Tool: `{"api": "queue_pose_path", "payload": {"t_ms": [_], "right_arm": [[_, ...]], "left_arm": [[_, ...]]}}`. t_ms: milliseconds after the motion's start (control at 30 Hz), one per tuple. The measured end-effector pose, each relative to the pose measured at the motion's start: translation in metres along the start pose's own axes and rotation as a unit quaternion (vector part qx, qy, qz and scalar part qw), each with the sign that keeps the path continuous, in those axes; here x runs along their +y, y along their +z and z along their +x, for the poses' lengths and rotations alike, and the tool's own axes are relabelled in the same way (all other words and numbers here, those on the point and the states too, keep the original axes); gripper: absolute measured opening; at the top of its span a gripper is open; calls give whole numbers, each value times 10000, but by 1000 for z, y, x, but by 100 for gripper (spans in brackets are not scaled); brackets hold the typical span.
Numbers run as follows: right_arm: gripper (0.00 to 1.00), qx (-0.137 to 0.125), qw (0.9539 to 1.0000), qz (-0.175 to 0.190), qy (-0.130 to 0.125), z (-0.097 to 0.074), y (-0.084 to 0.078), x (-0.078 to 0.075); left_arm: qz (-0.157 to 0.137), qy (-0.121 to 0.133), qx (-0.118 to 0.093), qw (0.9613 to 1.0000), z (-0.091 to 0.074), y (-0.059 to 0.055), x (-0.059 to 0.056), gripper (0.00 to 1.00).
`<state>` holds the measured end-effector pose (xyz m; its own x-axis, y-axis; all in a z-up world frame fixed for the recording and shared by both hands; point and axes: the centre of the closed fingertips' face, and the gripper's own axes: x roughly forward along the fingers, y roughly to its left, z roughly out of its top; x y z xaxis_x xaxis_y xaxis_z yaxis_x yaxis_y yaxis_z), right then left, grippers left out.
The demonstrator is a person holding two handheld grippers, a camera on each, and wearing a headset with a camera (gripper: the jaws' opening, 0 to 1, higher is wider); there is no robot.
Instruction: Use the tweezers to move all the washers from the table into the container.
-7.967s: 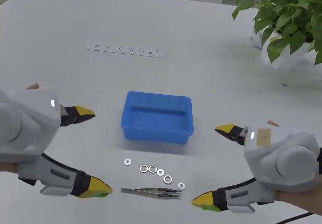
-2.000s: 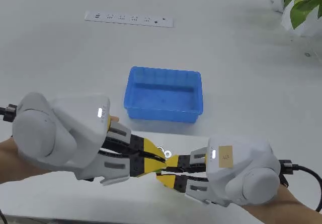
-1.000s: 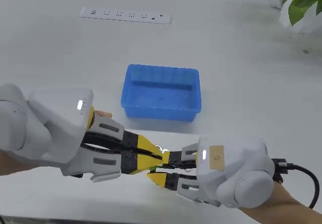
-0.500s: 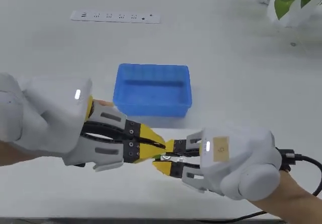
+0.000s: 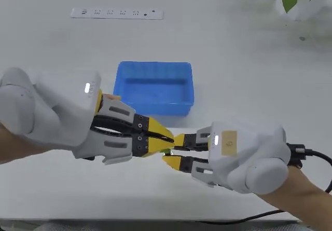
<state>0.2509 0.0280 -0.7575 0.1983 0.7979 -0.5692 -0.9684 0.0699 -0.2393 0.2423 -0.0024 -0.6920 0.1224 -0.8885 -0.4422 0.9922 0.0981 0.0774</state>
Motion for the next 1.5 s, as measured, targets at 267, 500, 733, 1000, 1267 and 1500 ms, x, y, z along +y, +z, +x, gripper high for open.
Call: {"api": "queue_pose_path", "payload": {"t_ms": [267,500,733,1000,1267,1500], "right_arm": [[10,-93,9998,106,119,-2,-3,-5],[10,-87,9997,117,181,-6,-7,-2],[10,-35,9996,206,214,-16,-16,1],[10,11,9994,200,282,-20,-21,2],[10,8,9992,294,270,-19,-25,2],[10,25,9990,356,280,-17,-27,3]], "left_arm": [[-66,35,-85,9999,2,1,6,5],[-112,-15,-139,9998,8,3,4,5],[-134,-108,-183,9997,20,6,0,5],[-144,-142,-174,9996,26,8,-2,5],[-168,-155,-119,9997,29,5,-1,5],[-166,-157,-82,9997,30,2,-1,5]]}}
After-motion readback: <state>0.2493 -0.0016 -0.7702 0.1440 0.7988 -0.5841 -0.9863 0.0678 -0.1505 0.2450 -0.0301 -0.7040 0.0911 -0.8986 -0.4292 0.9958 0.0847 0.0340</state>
